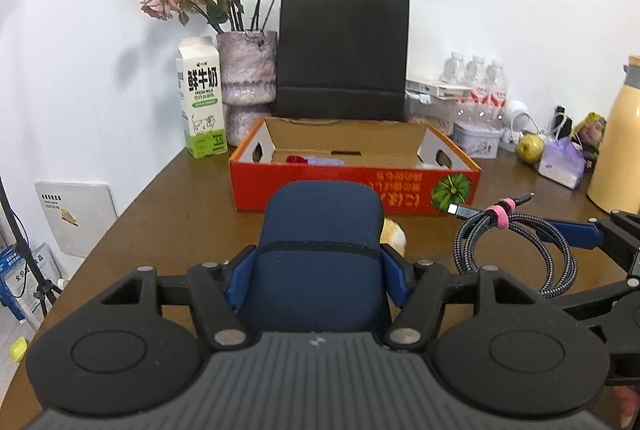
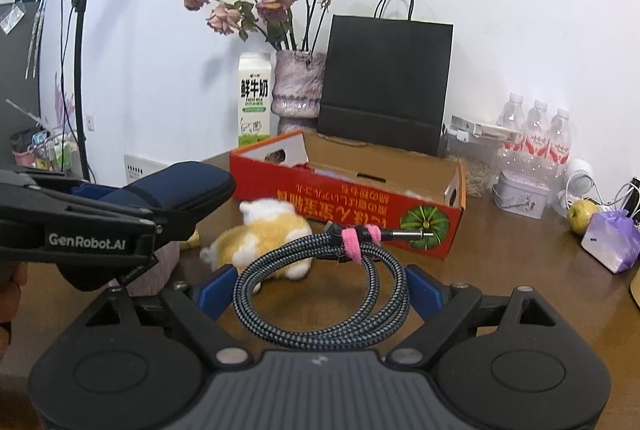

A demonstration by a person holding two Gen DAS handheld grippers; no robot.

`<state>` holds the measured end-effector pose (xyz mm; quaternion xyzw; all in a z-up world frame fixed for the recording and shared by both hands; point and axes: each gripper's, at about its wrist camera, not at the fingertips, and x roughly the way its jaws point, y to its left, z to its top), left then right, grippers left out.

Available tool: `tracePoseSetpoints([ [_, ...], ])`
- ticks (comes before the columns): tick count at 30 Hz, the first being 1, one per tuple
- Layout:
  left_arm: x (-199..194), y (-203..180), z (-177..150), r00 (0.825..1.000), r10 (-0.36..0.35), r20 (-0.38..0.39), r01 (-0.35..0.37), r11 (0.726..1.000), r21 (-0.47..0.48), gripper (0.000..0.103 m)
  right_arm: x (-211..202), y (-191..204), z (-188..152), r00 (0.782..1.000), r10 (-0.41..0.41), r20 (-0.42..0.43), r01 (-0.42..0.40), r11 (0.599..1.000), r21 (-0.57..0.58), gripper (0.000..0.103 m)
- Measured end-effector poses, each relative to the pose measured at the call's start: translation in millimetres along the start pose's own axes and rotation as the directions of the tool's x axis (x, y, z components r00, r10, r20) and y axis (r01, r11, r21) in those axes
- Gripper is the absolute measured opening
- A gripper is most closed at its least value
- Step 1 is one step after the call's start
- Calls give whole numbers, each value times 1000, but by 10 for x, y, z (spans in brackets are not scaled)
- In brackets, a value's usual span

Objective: Organize objects
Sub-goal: 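Carry the pencil case and cable with both tools over the box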

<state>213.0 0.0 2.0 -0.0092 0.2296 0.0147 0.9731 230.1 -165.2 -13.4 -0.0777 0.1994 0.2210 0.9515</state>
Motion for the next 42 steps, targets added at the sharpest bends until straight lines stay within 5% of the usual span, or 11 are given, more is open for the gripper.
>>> tracePoseSetpoints([
  [24, 797, 153, 743, 997, 2, 74, 0, 999, -36, 65, 733, -182, 777, 996, -14, 91, 12, 1000, 24, 89],
  [42, 1389, 258, 1084, 998, -13, 67, 17, 998, -62, 65, 1252, -506, 1024, 993, -36, 109, 33, 999, 22, 89],
])
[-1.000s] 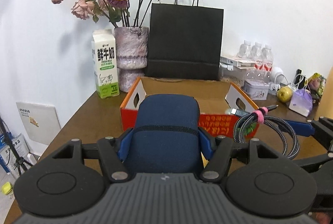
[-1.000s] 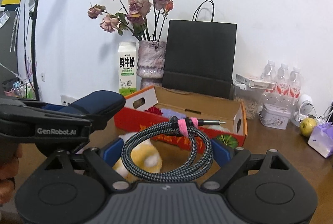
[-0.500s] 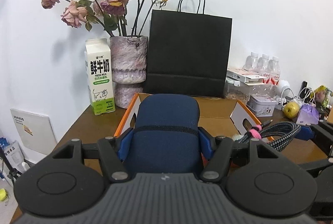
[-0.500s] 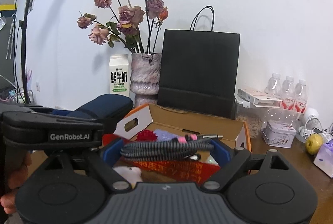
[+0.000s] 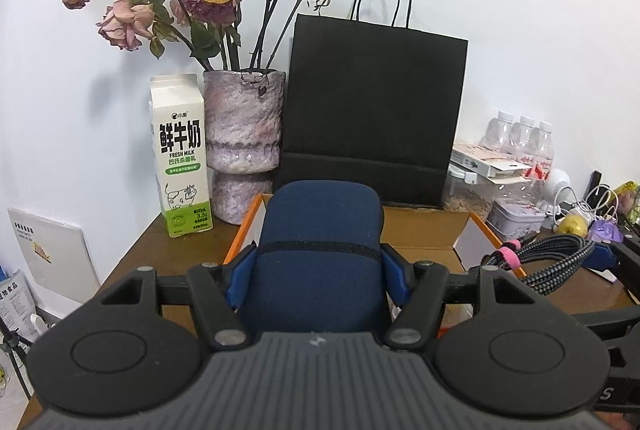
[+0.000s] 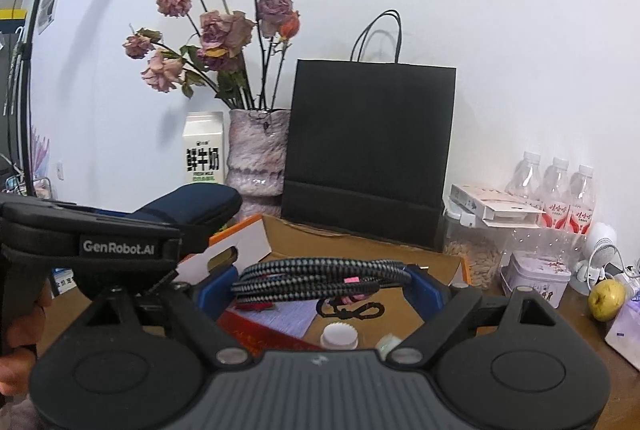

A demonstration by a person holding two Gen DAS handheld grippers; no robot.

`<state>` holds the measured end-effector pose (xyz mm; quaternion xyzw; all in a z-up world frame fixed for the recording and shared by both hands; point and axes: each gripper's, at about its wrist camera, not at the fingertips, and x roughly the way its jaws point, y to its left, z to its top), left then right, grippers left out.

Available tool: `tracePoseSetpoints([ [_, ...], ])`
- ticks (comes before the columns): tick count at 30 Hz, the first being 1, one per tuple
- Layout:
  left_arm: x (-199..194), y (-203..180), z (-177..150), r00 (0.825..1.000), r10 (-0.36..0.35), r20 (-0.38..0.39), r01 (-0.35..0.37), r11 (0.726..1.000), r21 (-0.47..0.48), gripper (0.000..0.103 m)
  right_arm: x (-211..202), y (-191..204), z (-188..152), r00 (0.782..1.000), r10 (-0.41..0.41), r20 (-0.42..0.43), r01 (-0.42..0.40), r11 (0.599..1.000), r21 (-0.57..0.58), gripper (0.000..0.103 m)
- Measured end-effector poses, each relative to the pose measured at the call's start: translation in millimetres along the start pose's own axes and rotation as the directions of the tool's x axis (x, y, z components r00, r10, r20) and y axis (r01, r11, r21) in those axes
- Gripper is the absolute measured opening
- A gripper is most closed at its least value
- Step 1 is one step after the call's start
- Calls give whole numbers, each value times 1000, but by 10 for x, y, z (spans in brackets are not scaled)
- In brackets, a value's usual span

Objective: Organize objects
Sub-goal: 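Carry the pencil case and cable with both tools over the box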

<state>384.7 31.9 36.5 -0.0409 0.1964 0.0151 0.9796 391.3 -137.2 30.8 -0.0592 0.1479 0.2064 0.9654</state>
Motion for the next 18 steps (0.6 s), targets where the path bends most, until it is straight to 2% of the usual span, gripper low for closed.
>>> tracePoseSetpoints([
  [18, 550, 43, 177, 1000, 22, -5, -22, 999, 23, 65, 557, -233, 156, 1000, -31, -6, 31, 999, 8, 89],
])
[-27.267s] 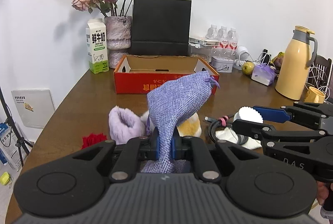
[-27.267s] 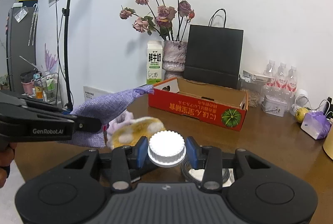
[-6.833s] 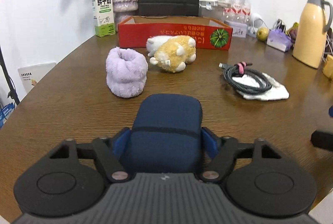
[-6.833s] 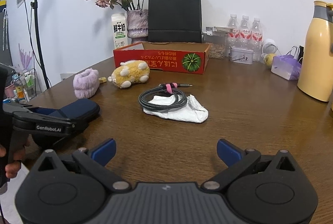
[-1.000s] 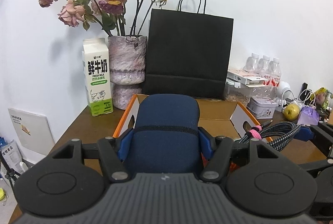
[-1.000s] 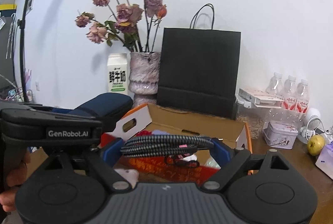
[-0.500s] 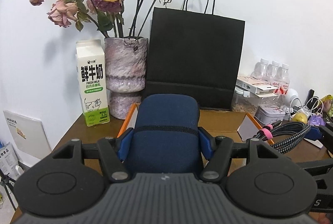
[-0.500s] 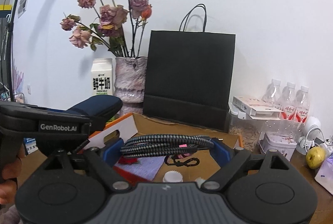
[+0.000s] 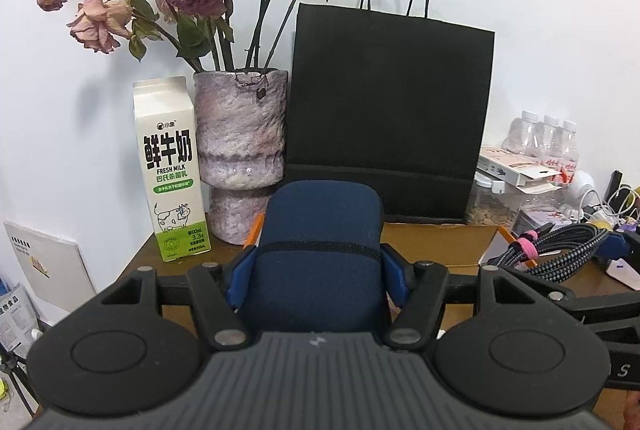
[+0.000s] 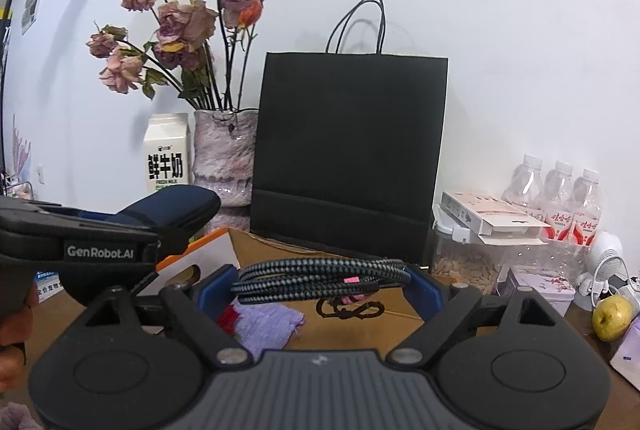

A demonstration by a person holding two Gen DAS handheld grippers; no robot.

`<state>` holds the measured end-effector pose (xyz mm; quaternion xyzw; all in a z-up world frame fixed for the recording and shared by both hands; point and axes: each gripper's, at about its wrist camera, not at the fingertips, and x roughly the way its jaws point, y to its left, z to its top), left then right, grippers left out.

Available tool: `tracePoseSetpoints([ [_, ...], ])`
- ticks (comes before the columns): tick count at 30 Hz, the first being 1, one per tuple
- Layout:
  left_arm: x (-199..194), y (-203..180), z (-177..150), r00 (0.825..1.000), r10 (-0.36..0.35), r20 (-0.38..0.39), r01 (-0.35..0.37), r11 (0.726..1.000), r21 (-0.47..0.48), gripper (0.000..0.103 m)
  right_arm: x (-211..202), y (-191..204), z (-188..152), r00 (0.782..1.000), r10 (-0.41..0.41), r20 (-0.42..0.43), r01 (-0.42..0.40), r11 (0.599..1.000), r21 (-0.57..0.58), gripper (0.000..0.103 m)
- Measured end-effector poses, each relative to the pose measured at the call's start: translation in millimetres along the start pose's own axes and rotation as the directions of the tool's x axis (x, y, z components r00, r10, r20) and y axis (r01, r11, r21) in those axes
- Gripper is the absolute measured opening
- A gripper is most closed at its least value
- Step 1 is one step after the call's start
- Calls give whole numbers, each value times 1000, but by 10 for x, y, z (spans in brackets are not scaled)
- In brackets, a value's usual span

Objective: Organize objects
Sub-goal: 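Carry the pencil case and cable with both tools over the box, then release the pencil case and cable into the box with both tools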

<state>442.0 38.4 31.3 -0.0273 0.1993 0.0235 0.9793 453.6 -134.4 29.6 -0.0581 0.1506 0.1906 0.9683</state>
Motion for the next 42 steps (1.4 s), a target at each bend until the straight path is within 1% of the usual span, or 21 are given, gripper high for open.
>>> tracePoseSetpoints([
  [17, 311, -23, -39, 999, 37, -35, -36, 998, 47, 65, 318, -66, -18, 999, -13, -38, 13, 1000, 11, 89],
  [23, 405, -2, -63, 999, 30, -45, -28, 998, 49, 65, 402, -68, -64, 999, -17, -51, 18, 1000, 10, 89],
  [25, 428, -3, -63, 999, 24, -49, -21, 999, 50, 68, 423, -75, -77, 998, -18, -55, 19, 1000, 12, 89],
  [26, 434, -2, -64, 999, 21, -48, -19, 999, 48, 74, 435, -80, -82, 998, -17, -61, 18, 1000, 12, 89],
  [27, 427, 4, -62, 999, 27, -37, -26, 999, 41, 89, 452, -84, -87, 997, -13, -73, 14, 1000, 11, 89],
  [28, 414, 10, -58, 999, 39, -27, -38, 999, 36, 98, 471, -85, -95, 996, -14, -83, 15, 1000, 11, 90],
  [29, 389, 19, -55, 999, 49, -5, -49, 998, 31, 103, 486, -82, -102, 996, -23, -89, 24, 1000, 9, 97],
  [30, 369, 19, -49, 998, 57, 6, -57, 998, 31, 103, 500, -77, -109, 995, -37, -96, 37, 999, 4, 103],
  [33, 367, 15, -43, 998, 61, 2, -61, 998, 34, 103, 520, -78, -124, 993, -46, -112, 46, 999, 3, 103],
  [42, 382, 25, -58, 997, 73, -8, -72, 997, 36, 103, 527, -114, -114, 991, -63, -119, 65, 998, 18, 103],
])
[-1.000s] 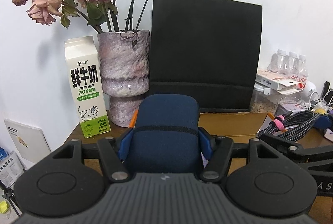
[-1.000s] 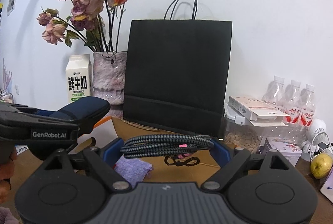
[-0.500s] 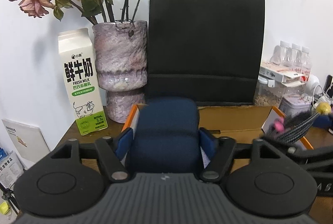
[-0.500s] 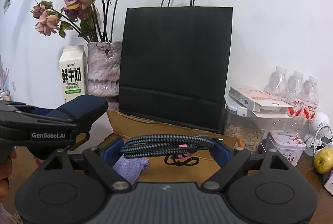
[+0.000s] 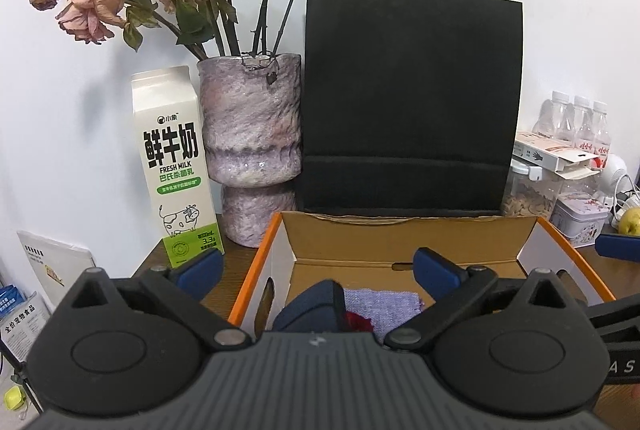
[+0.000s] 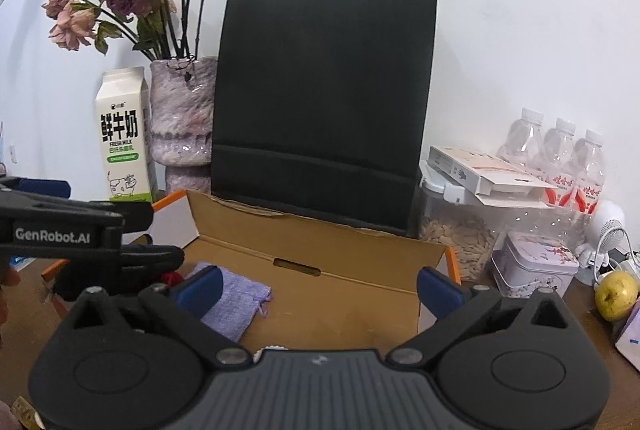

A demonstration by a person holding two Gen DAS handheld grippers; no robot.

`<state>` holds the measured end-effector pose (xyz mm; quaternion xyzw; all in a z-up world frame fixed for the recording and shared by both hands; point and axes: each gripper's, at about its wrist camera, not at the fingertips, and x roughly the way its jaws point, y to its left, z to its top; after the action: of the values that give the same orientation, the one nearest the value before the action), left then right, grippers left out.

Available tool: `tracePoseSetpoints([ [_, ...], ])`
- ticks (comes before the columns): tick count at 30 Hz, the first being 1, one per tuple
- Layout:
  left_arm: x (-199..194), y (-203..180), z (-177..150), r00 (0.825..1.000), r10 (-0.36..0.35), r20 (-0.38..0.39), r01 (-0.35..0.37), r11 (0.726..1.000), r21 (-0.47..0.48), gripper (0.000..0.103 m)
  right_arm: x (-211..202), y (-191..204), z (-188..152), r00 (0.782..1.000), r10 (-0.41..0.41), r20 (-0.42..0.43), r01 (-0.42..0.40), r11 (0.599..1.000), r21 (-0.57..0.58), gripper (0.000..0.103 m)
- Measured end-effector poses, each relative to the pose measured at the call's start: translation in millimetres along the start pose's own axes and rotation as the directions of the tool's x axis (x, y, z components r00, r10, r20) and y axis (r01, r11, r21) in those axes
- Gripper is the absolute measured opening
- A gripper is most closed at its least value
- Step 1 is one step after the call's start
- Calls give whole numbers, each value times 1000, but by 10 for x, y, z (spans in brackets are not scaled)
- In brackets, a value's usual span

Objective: Organize objects
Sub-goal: 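Release the pencil case and cable into the box with both tools, then withdraw both tools from the box toward the remaining table items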

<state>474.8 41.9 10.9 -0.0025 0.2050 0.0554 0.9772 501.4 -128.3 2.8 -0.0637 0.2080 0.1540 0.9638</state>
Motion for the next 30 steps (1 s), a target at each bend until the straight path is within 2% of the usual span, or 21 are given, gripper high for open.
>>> tracePoseSetpoints([
  [30, -7, 32, 2, 1000, 22, 5, -22, 1000, -13, 103, -49, -102, 29, 1000, -29, -1, 29, 997, 65, 103],
])
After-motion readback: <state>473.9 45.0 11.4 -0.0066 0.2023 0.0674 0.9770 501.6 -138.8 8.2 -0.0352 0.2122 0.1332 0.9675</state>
